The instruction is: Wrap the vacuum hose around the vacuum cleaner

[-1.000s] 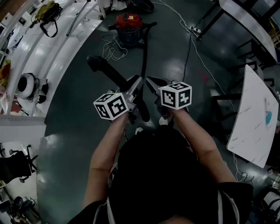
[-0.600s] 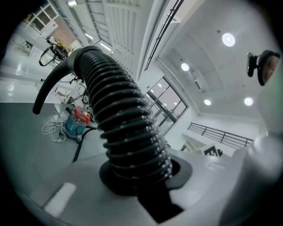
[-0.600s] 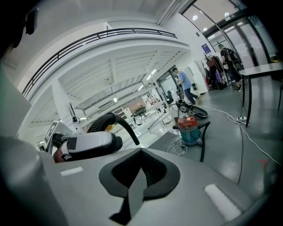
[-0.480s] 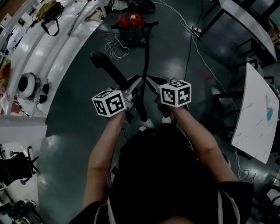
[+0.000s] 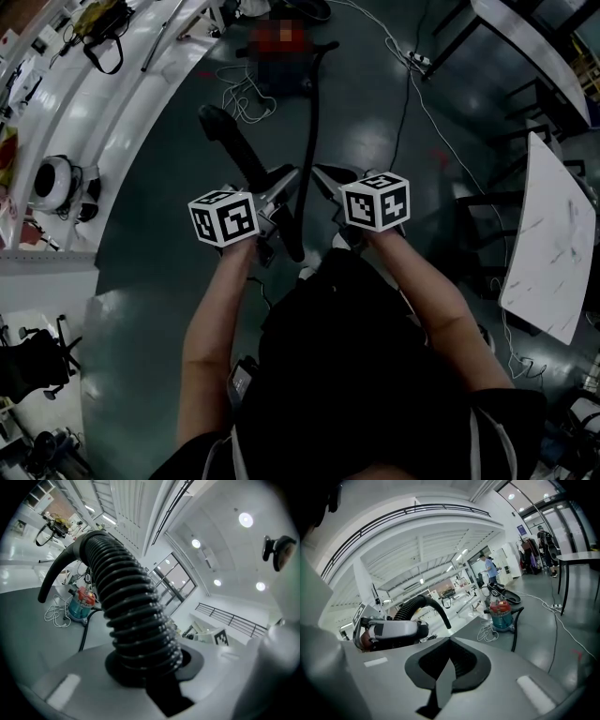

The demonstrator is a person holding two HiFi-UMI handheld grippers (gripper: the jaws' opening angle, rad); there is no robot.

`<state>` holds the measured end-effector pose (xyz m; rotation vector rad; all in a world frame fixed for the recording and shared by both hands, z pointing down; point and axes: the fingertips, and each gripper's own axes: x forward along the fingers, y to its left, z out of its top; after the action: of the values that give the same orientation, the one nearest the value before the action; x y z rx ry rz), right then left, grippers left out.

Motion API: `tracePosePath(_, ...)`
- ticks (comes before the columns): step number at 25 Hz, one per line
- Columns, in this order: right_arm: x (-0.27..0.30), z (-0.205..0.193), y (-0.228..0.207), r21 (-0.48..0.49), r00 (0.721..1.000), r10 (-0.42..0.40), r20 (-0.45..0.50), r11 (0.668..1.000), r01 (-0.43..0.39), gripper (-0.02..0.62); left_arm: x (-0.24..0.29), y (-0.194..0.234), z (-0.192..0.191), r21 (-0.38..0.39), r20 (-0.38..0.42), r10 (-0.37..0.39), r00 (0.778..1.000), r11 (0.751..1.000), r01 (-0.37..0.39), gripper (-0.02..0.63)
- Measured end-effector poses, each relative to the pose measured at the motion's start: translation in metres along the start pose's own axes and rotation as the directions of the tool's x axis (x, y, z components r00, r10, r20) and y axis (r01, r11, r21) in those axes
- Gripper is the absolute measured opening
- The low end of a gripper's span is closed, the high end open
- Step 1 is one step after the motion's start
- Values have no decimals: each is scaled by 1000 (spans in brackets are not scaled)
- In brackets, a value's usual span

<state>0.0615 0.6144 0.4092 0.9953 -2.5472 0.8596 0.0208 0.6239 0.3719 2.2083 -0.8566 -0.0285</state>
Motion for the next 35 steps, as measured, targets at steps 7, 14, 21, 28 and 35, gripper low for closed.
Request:
tracePosePath(7,31,23,-24,-2,1000,26,-1,1000,-26,-3,19,17,17,22,-48,-7,999,1000,8,94)
tracePosePath(14,68,58,-55,-14,999,45,-26,999,-46,-5,47,42,43,43,-147,-21,989,999,27,94)
tracePosePath(21,97,72,-102,21,997,55,-62,998,-54,-4,86,70,75,77,-182,-4,983,997,18,94)
tracePosePath(28,113,91,-141,45,995,67,-75,997,-64,-5,126,86,99,76,-206,-6,979,997,22,94)
tracePosePath(35,125,112,-167,21,993,91,-80,996,-90,-3,153,90,118,103,-235,-20,972,994,45,94)
